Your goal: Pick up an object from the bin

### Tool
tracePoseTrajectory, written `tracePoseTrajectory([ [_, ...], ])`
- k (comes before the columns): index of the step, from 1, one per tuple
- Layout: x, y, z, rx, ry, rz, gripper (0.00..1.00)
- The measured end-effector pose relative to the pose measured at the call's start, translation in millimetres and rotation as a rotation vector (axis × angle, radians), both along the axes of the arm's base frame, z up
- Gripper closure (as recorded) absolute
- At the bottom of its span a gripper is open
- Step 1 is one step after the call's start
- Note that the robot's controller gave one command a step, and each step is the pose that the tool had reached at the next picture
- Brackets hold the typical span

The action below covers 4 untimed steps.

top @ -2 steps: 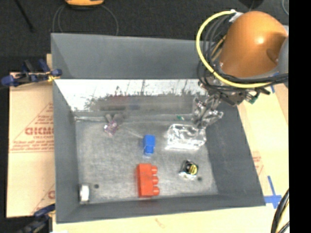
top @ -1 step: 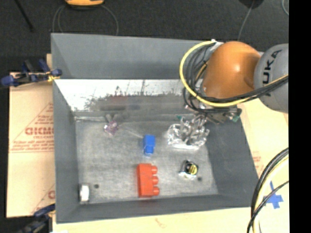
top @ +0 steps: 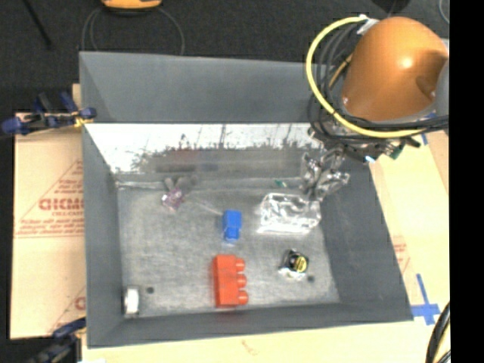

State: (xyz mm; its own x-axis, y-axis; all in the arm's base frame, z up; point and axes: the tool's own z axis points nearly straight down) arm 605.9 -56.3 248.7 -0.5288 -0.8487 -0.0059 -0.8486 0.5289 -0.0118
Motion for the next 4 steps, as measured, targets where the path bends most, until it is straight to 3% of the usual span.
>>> tracePoseTrajectory([
  [1, 8.8, 4.4, -97.2, 0.007, 0.014, -0.408, 1.00],
  [2, -23.4, -2.7, -115.3, 0.008, 0.012, -0.868, 1.00],
  [3, -22.5, -3.6, -114.6, 0.006, 0.008, -0.865, 0.00],
  [4, -1.8, -24.9, -144.5, 0.012, 0.005, -1.215, 0.00],
])
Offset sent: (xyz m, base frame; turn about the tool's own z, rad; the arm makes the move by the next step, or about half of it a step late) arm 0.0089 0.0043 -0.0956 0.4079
